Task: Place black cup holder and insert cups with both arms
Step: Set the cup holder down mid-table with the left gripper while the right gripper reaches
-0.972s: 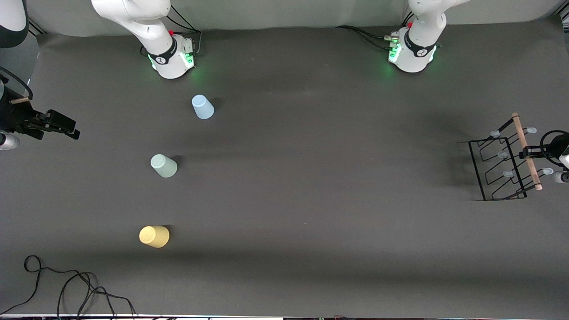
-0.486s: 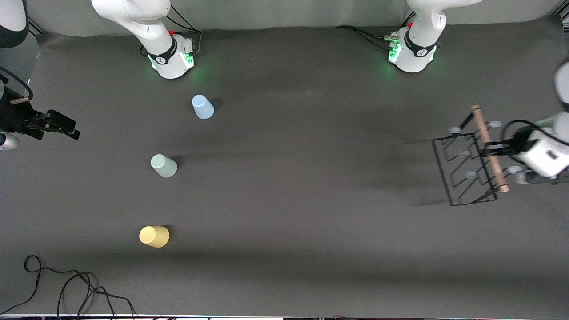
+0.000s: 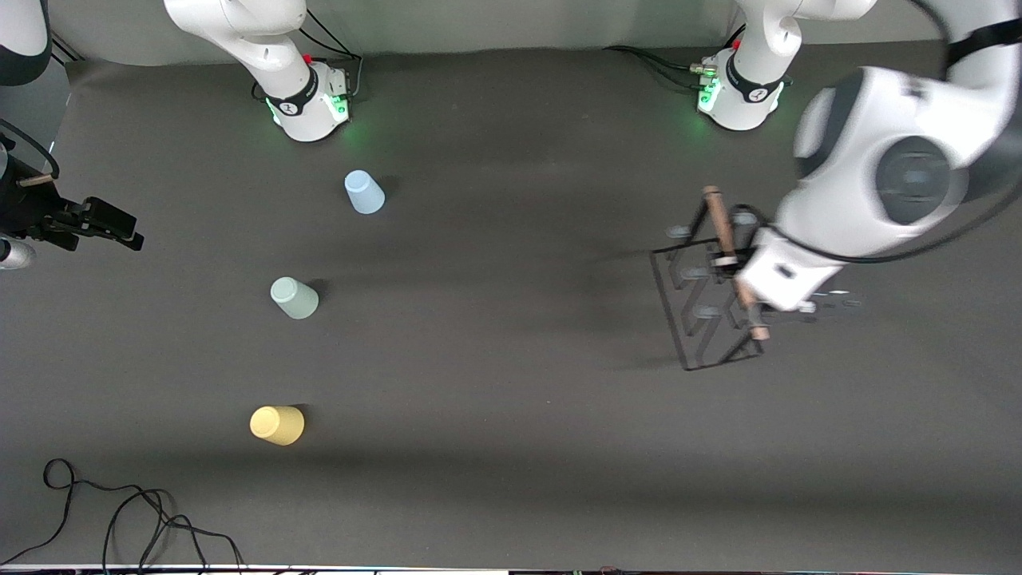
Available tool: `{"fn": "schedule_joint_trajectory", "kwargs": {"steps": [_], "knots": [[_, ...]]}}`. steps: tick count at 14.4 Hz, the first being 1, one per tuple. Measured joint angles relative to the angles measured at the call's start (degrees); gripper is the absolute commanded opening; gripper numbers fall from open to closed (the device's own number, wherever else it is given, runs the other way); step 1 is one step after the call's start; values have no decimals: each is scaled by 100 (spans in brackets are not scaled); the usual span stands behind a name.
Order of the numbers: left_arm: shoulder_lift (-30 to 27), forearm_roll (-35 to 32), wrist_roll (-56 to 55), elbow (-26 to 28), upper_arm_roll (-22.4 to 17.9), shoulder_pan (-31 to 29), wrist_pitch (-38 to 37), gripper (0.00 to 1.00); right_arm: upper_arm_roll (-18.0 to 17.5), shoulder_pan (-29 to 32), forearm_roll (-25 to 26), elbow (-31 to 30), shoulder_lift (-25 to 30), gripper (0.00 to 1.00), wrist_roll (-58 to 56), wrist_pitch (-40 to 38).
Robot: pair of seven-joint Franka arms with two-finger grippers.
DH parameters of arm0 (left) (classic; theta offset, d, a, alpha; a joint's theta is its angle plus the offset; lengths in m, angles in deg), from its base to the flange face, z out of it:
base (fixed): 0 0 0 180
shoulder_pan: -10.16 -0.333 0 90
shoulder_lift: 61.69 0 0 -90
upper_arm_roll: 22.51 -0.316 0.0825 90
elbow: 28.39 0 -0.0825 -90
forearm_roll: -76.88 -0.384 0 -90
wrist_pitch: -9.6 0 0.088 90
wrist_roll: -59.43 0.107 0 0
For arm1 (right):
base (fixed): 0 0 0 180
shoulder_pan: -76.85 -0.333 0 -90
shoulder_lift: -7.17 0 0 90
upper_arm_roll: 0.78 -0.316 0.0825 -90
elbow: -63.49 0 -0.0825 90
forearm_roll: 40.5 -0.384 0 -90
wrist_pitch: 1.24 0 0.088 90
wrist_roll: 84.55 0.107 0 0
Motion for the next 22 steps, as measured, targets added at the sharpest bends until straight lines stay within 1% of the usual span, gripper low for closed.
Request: {"fn": "schedule_joint_trajectory", "kwargs": {"steps": [2,4,7,8,10,12,14,15,16,17,19,22], "knots": [[334,20,-742,-288,6,580,187,0,-2,-7,0,-2,0,100,0,-3],[673,20,-1389,-488,10,1170,537,0,-5,-17,0,-7,1,100,0,-13],[1075,19,-1834,-609,9,1866,1146,0,-10,-237,-13,-184,66,100,104,-75],[1177,20,-1852,-616,7,2036,1297,0,-12,-371,-14,-392,176,100,253,-60],[1383,20,-1866,-620,4,2322,1586,0,-19,-609,-14,-1078,607,100,424,147],[1597,19,-1867,-675,1,2524,1765,0,-17,-671,-13,-1892,1182,100,450,394],[1841,19,-1867,-822,-1,2679,1805,0,9,-662,13,-2522,1682,100,441,586],[1966,19,-1867,-910,0,2741,1810,42,18,-655,49,-2696,1828,100,428,652],[2093,20,-1867,-999,-2,2791,1817,97,28,-652,82,-2802,1905,100,409,757],[2190,14,-1865,-1084,-4,2819,1821,100,35,-652,93,-2858,1919,100,393,867],[2268,-6,-1861,-1189,-10,2834,1819,100,43,-652,100,-2944,1819,100,380,1159],[2216,-23,-1862,-1363,-89,2820,1750,100,44,-652,103,-3156,1371,100,374,1817]]}}
